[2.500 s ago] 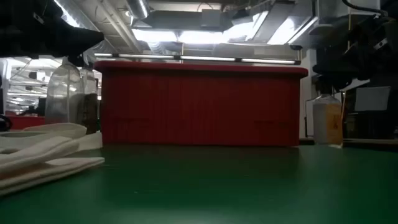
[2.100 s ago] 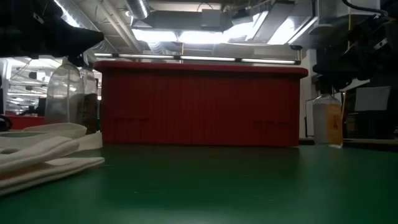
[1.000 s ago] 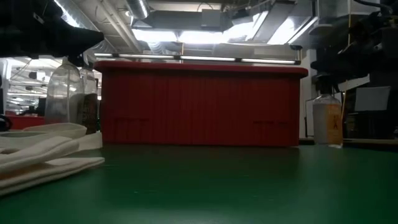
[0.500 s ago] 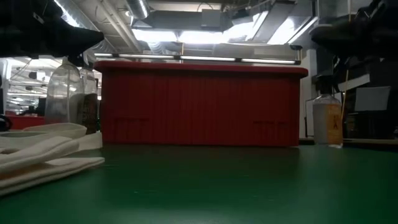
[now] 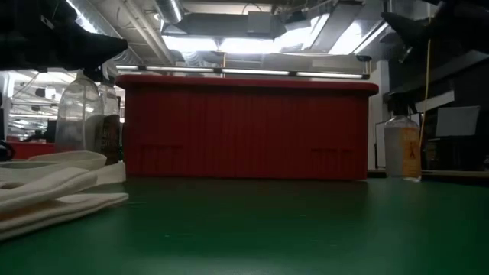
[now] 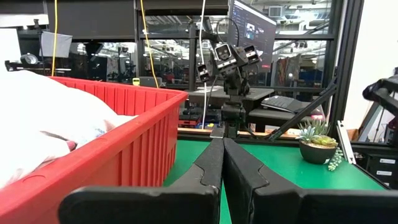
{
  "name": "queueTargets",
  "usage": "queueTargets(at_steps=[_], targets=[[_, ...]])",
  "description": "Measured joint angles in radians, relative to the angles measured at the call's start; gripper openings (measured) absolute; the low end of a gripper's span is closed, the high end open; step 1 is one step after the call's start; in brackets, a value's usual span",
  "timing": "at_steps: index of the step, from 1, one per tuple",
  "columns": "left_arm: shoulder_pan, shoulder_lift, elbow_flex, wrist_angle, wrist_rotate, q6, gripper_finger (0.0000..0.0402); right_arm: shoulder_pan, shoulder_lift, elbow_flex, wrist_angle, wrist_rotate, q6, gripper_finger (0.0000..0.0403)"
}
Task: Fold Laundry from Bin
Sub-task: Fold the white polo shirt
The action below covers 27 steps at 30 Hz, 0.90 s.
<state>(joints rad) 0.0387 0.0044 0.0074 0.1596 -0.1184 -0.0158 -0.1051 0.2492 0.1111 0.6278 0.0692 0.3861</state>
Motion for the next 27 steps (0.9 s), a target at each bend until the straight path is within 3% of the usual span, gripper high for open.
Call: queueTargets(at_steps=[5, 9, 15, 20, 27], targets=[[0.0, 0.0, 0.0, 0.0, 0.0, 0.0, 0.0004, 0.0, 0.232, 0.131, -0.007, 0.006, -0.095, 0.0252], [0.0, 0.0, 0.0, 0.0, 0.0, -0.001, 0.0004, 0.0, 0.446, 0.281, -0.04, 0.08, -0.238, 0.0249], [0.0, 0.0, 0.0, -0.001, 0.0, 0.0, 0.0004, -0.053, 0.731, 0.58, -0.273, 0.191, -0.42, 0.0249], [0.0, 0.0, 0.0, -0.001, 0.0, -0.001, 0.0004, -0.141, 0.958, 0.826, -0.448, 0.181, -0.425, 0.0248], [0.0, 0.0, 0.0, -0.001, 0.0, -0.001, 0.0004, -0.231, 1.231, 1.079, -0.475, 0.105, -0.562, 0.0248]])
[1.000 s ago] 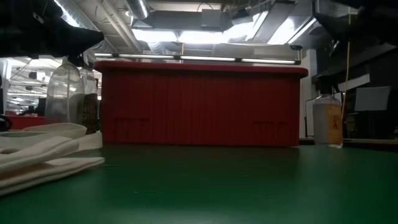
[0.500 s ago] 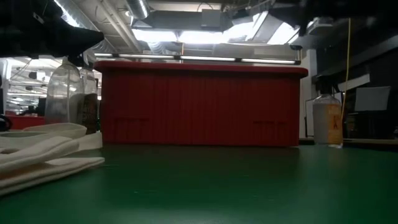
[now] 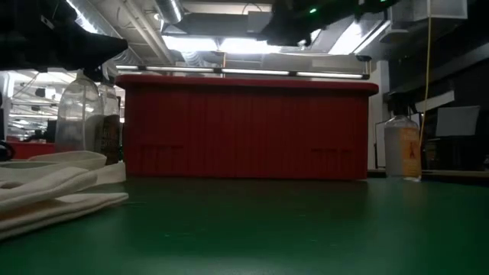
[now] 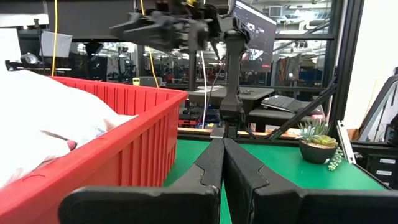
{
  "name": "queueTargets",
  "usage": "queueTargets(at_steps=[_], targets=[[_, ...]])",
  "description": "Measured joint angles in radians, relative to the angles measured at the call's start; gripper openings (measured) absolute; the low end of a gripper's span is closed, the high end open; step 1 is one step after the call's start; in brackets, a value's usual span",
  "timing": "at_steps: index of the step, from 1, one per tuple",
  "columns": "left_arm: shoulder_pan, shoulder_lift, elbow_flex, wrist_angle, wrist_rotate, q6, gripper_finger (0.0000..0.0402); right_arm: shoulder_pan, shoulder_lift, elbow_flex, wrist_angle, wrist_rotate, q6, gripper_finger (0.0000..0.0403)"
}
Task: Fold Laundry from Bin
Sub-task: Fold the white polo shirt
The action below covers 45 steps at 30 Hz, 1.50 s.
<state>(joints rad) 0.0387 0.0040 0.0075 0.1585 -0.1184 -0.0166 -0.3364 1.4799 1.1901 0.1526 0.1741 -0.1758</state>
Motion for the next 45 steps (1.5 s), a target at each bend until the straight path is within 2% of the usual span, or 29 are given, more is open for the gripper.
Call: queueTargets(at_steps=[3, 9, 16, 20, 34, 37, 39, 45], targets=[[0.0, 0.0, 0.0, 0.0, 0.0, 0.0, 0.0004, -0.021, 0.099, 0.092, 0.003, -0.034, -0.046, 0.0248], [0.0, 0.0, 0.0, 0.0, 0.0, 0.0, 0.0004, -0.045, 0.269, 0.256, 0.003, -0.036, -0.165, 0.0248], [0.0, 0.0, 0.0, 0.0, 0.0, 0.0, 0.0004, -0.045, 0.41, 0.391, 0.002, -0.049, -0.196, 0.0248], [0.0, 0.0, 0.0, 0.0, 0.0, 0.0, 0.0004, -0.045, 0.454, 0.416, 0.011, -0.087, -0.197, 0.0248], [0.0, 0.0, 0.0, -0.001, 0.0, 0.0, 0.0004, -0.066, 0.534, 0.418, -0.001, -0.088, -0.196, 0.0242], [0.0, 0.0, 0.0, -0.001, 0.0, 0.0, 0.0004, -0.071, 0.543, 0.418, -0.012, -0.089, -0.195, 0.0211], [0.0, 0.0, 0.0, -0.001, 0.0, 0.0, 0.0004, -0.07, 0.546, 0.418, -0.033, -0.09, -0.194, 0.0176], [0.0, 0.0, 0.0, 0.0, 0.0, 0.0, 0.0004, -0.07, 0.536, 0.418, -0.049, -0.115, -0.196, 0.0023]])
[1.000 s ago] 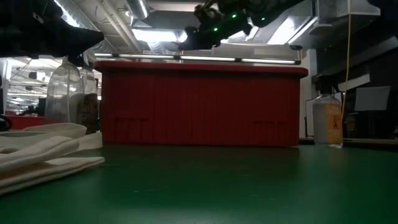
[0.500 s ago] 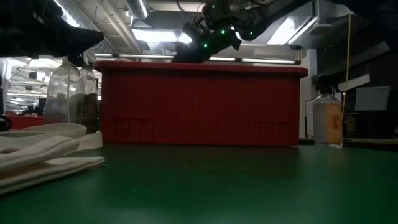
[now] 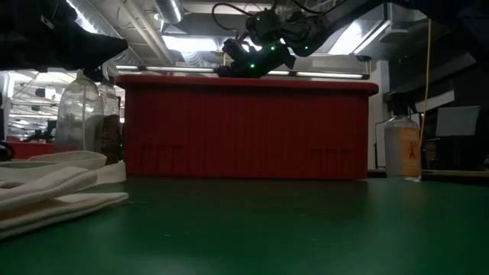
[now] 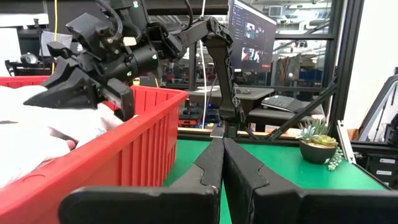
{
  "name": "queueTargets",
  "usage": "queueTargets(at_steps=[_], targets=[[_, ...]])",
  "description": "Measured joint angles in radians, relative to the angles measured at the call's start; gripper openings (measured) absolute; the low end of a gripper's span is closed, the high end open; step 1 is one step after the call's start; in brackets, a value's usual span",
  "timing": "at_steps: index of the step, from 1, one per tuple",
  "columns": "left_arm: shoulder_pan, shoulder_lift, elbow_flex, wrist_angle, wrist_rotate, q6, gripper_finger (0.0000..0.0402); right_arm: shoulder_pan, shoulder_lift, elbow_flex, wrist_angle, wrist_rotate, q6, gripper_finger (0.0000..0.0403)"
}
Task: Fold Laundry from Bin
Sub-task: Fold the white polo shirt
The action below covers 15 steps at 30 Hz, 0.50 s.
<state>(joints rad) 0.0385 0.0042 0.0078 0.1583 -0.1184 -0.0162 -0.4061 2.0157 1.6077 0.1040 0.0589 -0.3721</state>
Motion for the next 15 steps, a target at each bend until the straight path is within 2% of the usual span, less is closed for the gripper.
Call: queueTargets(at_steps=[1, 5, 8, 15], targets=[[0.0, 0.0, 0.0, 0.0, 0.0, 0.0, 0.0004, 0.001, -0.01, 0.0, 0.0, -0.001, 0.0, 0.0014], [0.0, 0.0, 0.0, 0.018, 0.0, 0.0, 0.0004, 0.001, -0.066, 0.0, 0.003, -0.001, 0.001, 0.0022], [0.0, 0.0, 0.0, 0.05, 0.0, 0.0, 0.0004, 0.001, -0.117, 0.0, 0.0, 0.0, 0.0, 0.0007], [0.0, 0.0, 0.0, 0.183, 0.003, 0.001, 0.0004, -0.002, -0.23, 0.047, -0.004, 0.0, -0.005, 0.0005]])
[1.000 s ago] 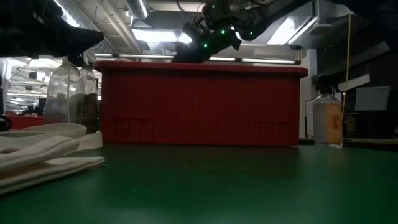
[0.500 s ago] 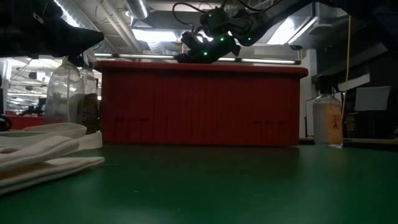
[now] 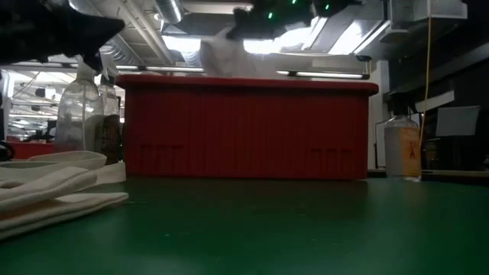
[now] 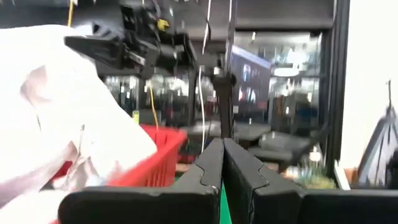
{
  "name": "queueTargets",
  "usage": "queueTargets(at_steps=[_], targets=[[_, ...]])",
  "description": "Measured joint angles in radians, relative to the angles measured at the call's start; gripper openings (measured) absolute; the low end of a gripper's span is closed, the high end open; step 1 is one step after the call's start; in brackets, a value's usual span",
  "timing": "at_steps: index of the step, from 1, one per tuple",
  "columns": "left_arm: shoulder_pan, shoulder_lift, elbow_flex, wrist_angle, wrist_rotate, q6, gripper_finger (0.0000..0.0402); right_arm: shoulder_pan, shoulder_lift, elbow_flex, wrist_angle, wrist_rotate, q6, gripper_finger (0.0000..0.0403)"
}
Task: Fold Laundry from Bin
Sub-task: Fold the white polo shirt
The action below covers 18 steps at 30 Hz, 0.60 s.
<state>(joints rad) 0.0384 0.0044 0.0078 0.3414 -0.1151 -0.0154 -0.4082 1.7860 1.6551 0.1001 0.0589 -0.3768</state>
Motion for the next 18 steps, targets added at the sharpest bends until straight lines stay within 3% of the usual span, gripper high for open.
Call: queueTargets(at_steps=[6, 18], targets=[[0.0, 0.0, 0.0, 0.114, 0.009, 0.012, 0.0017, 0.0, -0.038, 0.119, -0.018, 0.0, -0.023, 0.0004], [0.0, 0.022, 0.0, 0.201, 0.001, 0.145, 0.0076, 0.001, -0.039, 0.445, -0.311, -0.005, -0.024, 0.0004]])
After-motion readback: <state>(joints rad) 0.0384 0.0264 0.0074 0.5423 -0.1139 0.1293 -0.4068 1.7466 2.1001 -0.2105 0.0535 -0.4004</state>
